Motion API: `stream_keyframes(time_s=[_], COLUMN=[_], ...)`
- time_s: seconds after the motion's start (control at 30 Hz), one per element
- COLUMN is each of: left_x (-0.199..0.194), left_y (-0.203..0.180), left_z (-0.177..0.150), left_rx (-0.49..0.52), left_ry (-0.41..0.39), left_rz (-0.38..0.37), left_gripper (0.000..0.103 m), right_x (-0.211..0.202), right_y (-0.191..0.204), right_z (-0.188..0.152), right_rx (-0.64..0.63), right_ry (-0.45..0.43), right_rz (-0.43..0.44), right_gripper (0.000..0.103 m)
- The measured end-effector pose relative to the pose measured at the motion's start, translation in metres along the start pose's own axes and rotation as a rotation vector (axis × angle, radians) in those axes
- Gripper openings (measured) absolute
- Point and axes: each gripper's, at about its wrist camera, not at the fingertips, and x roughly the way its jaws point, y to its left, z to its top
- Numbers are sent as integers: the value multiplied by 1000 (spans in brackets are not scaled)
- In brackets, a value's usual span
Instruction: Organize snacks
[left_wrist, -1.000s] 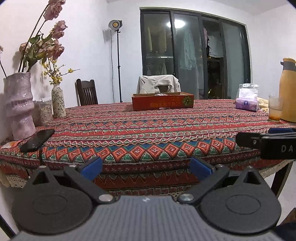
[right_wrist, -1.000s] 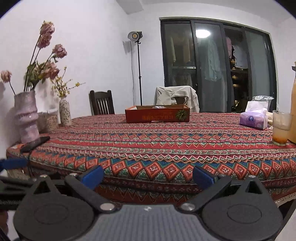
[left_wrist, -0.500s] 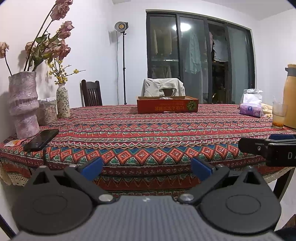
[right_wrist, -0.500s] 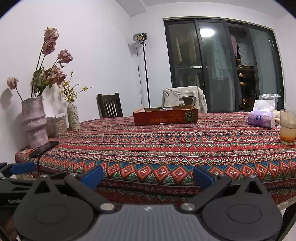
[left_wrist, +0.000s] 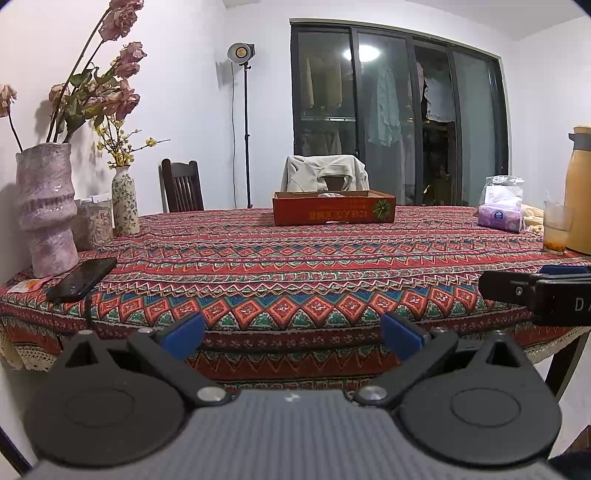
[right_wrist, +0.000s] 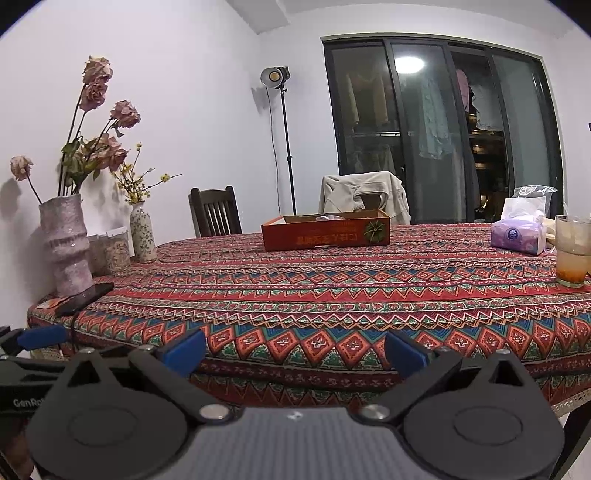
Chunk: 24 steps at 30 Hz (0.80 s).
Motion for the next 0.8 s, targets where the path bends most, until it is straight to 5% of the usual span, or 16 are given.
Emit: stream_keyframes(time_s=[0.8], left_x=[0], left_y=[0], left_z=[0], left_rx=[2], left_ry=[1], left_rz=[7], left_gripper=[103], right_x=[1], right_y=[-3], right_z=[-2], right_rx=[-9], right_ry=[19], right_rz=[-9], right_gripper=[103])
